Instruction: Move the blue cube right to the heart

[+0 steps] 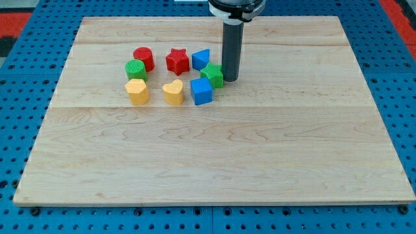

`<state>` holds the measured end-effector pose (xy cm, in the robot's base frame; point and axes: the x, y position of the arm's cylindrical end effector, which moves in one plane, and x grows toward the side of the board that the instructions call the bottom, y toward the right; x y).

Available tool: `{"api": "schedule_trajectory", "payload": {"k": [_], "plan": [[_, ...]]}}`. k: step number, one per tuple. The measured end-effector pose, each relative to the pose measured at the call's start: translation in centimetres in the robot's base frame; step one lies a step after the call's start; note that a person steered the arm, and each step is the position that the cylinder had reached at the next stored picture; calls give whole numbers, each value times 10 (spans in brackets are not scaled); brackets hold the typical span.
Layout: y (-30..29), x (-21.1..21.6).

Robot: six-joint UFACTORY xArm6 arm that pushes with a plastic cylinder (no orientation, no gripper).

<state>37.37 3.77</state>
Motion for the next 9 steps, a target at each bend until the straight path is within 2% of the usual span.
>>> {"api": "schedule_trajectory", "payload": {"k": [3,4,5,6,7,9], "plan": [[3,-12],[8,-33],[12,-98],[-33,-121],[-96,-125],[-77,-47]]}}
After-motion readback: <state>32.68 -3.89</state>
